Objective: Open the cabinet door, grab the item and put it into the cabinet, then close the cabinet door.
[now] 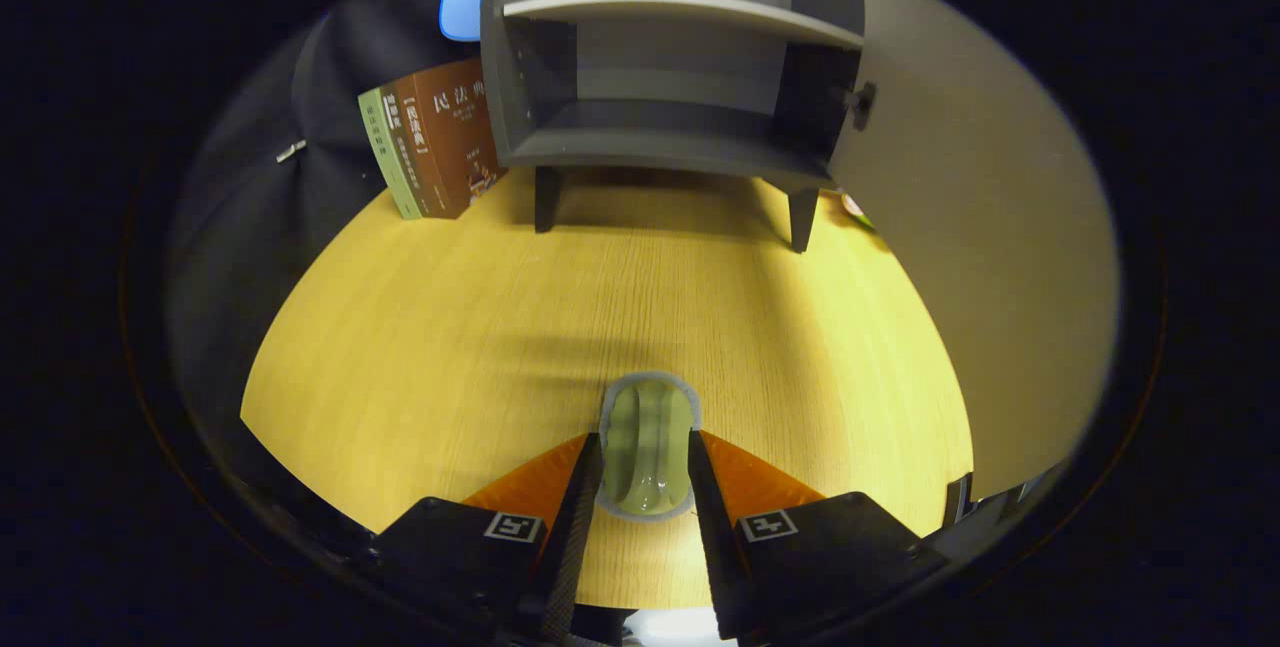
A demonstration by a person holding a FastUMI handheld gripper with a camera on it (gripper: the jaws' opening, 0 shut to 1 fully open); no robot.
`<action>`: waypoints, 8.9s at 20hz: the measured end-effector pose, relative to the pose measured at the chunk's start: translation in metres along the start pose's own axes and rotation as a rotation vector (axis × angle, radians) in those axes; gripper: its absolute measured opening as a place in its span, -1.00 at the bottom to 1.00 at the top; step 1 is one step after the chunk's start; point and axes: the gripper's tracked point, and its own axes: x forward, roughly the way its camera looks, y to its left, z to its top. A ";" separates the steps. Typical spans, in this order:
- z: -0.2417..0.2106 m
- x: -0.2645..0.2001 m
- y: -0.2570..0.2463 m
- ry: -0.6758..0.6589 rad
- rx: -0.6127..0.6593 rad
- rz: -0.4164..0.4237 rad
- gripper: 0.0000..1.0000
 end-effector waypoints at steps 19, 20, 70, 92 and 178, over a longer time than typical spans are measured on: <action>-0.013 0.052 -0.012 0.181 -0.065 -0.034 -0.77; -0.013 0.051 -0.013 0.185 -0.060 -0.034 -0.77; 0.516 -0.013 -0.048 -0.694 0.107 -0.018 -0.52; 0.398 -0.239 -0.032 -0.979 0.026 -0.035 0.74; 0.239 -0.398 -0.077 -0.963 0.045 0.080 0.94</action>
